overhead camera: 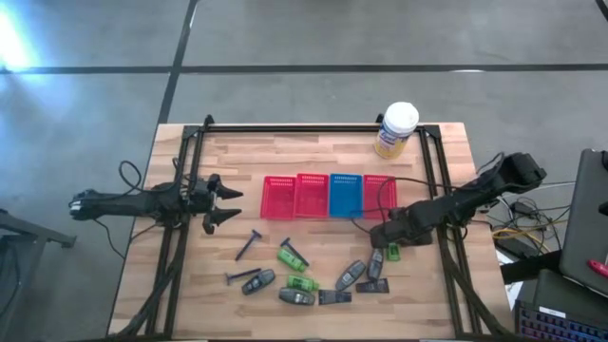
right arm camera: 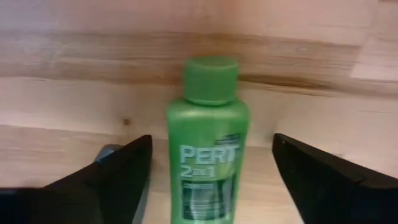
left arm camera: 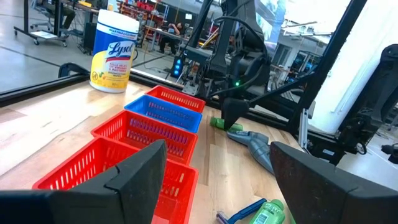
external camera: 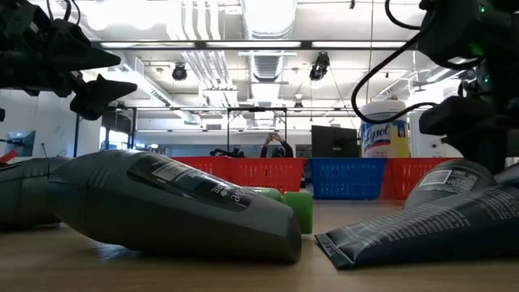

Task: Pick & Place Travel size toiletries
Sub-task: Put the green shampoo into the right red bin

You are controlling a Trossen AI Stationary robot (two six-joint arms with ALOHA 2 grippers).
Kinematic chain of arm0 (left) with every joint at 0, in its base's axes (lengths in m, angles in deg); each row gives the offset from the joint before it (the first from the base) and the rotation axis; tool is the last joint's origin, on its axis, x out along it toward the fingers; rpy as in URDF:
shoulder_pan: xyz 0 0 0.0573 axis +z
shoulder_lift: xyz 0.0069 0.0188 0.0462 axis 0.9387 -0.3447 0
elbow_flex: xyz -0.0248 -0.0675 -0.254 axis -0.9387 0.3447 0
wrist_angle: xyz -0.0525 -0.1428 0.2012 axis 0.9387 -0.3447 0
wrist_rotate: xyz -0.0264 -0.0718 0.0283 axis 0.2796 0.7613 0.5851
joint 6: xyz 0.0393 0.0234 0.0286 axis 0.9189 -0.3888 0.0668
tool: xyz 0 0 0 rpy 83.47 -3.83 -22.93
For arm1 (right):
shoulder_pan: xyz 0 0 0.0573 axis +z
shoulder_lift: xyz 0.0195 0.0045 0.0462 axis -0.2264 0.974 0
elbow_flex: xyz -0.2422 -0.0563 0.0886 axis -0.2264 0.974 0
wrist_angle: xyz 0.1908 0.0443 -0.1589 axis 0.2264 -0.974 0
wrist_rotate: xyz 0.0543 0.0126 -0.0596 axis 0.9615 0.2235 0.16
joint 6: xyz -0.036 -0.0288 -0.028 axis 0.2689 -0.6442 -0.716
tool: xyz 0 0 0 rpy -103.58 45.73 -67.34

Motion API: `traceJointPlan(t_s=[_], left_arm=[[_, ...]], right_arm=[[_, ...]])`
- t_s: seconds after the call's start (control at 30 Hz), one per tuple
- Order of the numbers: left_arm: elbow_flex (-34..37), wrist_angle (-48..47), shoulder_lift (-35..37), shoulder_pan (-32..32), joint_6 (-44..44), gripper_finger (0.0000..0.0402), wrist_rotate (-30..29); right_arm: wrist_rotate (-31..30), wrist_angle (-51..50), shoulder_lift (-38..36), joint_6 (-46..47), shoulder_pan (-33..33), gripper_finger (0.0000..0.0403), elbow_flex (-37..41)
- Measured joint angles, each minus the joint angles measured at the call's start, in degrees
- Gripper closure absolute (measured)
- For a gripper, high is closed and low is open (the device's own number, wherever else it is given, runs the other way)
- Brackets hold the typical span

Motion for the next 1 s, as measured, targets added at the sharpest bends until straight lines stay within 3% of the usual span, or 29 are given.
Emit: traceJointPlan(t_s=[0.57, 0.8, 1.0], left_arm=[[0.0, 0.0, 0.0, 0.0, 0.0, 0.011, 0.0], [0.0, 0.0, 0.0, 0.0, 0.0, 0.011, 0.0], [0.0, 0.0, 0.0, 0.0, 0.0, 0.011, 0.0]], right_arm=[[2.9, -1.1, -1.0, -4.2, 0.0, 0.0274, -1.4], [-0.1, -2.4, -4.0, -4.5, 0.0, 0.028, -7.1], [-10.7, -9.3, -6.2, -4.7, -1.1, 0.028, -15.4]])
